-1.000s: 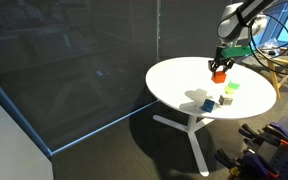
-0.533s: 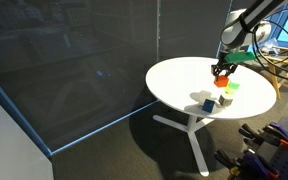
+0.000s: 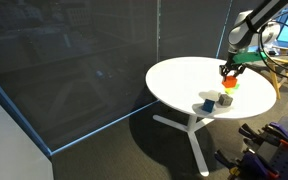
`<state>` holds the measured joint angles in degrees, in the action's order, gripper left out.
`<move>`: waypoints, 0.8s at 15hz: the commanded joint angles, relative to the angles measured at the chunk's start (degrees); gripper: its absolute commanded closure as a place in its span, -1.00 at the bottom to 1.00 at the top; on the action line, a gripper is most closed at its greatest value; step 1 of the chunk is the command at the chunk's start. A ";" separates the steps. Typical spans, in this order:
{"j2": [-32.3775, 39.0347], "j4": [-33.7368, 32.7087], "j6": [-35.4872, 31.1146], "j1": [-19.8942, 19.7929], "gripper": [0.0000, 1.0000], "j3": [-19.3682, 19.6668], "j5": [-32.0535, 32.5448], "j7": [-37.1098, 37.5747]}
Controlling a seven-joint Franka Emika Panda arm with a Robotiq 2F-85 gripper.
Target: Pick up an orange block and stack it on top of the gray block
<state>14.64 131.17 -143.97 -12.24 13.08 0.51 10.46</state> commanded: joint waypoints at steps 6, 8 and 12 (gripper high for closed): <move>0.90 1.14 -0.57 -1.97 0.41 0.20 -2.54 -4.59; 1.49 1.18 -0.70 -1.98 0.41 0.10 -2.62 -5.04; 3.37 0.60 -1.66 -1.95 0.41 -0.02 -2.70 -5.22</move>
<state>17.10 132.08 -144.42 -13.69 13.46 -0.66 7.35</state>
